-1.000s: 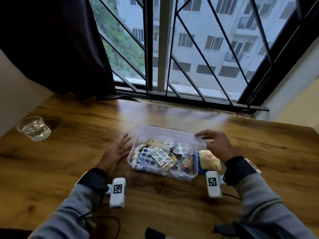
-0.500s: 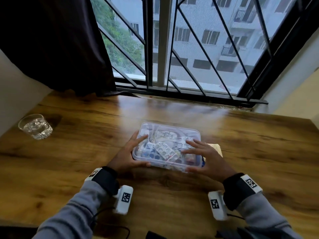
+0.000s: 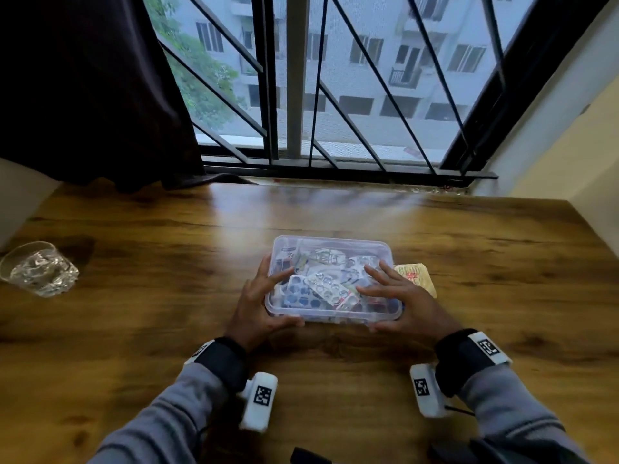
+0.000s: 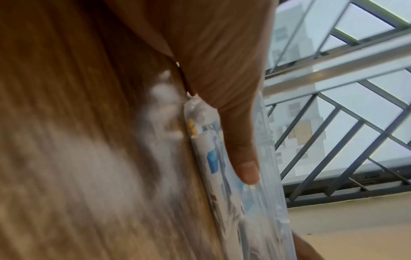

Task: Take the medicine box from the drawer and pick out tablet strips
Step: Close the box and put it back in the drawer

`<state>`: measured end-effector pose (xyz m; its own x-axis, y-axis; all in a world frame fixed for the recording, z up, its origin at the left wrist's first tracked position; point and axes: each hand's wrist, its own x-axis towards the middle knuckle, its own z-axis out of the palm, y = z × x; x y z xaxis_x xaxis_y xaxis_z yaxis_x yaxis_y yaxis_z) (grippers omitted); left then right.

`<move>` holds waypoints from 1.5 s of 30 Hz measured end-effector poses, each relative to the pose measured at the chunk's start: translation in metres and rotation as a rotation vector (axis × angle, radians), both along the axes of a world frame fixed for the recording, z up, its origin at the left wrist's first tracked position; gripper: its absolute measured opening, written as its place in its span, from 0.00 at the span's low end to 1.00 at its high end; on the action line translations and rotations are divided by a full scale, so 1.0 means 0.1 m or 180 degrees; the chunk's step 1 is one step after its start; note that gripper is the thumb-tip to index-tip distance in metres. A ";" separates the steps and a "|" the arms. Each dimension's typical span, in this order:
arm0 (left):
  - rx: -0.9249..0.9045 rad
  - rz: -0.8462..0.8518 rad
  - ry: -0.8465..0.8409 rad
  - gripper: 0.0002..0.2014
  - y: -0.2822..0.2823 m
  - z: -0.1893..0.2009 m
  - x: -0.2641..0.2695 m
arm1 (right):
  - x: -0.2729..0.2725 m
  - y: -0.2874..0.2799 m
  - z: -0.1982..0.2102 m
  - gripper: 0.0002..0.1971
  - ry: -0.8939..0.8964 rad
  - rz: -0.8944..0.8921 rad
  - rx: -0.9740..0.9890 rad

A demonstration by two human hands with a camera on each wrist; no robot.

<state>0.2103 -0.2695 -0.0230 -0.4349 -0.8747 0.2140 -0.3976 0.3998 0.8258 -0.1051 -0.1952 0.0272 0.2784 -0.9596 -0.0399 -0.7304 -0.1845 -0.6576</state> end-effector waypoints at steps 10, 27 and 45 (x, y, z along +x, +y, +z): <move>0.0016 0.0008 0.0180 0.45 -0.02 -0.09 -0.01 | 0.05 0.02 -0.06 0.38 0.0164 -0.0160 -0.0133; 0.0308 0.0124 0.0681 0.31 -0.03 -0.17 -0.02 | 0.41 0.21 -0.20 0.35 -0.0249 -0.1014 -0.0536; 0.0831 0.0442 0.1014 0.28 0.44 0.03 -0.01 | 0.49 0.38 -0.21 0.21 -0.0647 -0.1061 -0.0432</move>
